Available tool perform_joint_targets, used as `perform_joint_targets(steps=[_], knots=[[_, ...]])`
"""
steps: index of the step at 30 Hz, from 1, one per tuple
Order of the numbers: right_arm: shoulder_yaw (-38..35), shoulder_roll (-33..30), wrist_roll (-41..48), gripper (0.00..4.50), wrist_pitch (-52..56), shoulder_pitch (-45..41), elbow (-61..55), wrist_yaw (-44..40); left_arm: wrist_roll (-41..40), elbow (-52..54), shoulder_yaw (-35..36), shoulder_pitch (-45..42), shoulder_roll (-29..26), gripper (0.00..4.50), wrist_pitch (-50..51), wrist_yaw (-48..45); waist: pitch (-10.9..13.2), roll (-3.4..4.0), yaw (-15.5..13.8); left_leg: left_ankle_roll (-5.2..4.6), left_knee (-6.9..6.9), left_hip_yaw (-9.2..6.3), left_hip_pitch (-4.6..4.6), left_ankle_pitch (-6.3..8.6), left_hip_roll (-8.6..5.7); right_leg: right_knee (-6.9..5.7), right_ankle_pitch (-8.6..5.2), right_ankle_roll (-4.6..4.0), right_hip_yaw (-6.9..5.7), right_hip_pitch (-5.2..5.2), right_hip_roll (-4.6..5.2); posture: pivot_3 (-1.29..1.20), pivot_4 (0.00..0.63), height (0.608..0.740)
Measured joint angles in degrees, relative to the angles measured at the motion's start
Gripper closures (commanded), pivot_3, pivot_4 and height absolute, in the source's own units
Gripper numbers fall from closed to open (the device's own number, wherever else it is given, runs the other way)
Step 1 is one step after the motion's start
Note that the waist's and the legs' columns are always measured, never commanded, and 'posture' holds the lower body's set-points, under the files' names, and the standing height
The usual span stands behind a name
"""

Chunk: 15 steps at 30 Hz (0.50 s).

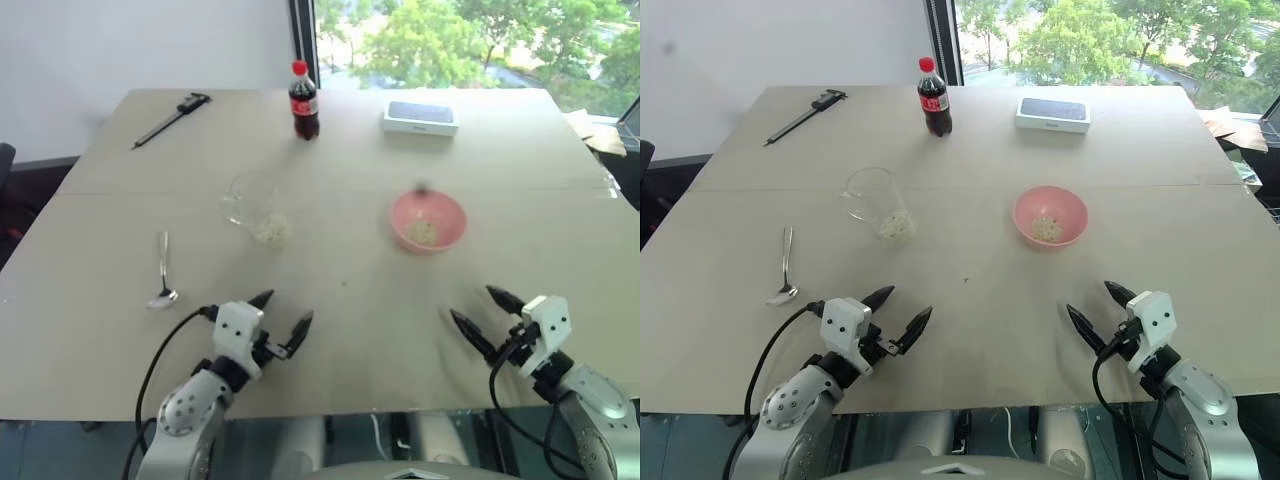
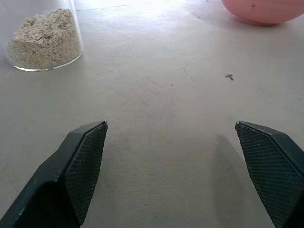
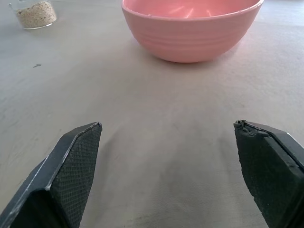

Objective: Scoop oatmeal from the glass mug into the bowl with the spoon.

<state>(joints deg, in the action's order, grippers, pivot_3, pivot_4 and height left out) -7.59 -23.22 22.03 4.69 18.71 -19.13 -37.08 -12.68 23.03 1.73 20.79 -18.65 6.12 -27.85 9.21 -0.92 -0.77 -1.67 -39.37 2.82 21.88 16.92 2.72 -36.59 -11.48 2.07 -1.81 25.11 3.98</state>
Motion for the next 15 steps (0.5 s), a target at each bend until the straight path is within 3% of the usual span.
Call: perform_joint_targets(steps=[15], knots=[[0.2,0.0,0.0,0.02,0.2,-0.2,0.2,-0.3,-0.2,0.2,0.1,0.8,0.1,0.0,-0.4,0.5,0.0,0.0,0.0,0.0,0.0,0.0,0.0,0.0,0.0,0.0,0.0,0.0,0.0,0.0,0.0,0.0,0.15,0.74]])
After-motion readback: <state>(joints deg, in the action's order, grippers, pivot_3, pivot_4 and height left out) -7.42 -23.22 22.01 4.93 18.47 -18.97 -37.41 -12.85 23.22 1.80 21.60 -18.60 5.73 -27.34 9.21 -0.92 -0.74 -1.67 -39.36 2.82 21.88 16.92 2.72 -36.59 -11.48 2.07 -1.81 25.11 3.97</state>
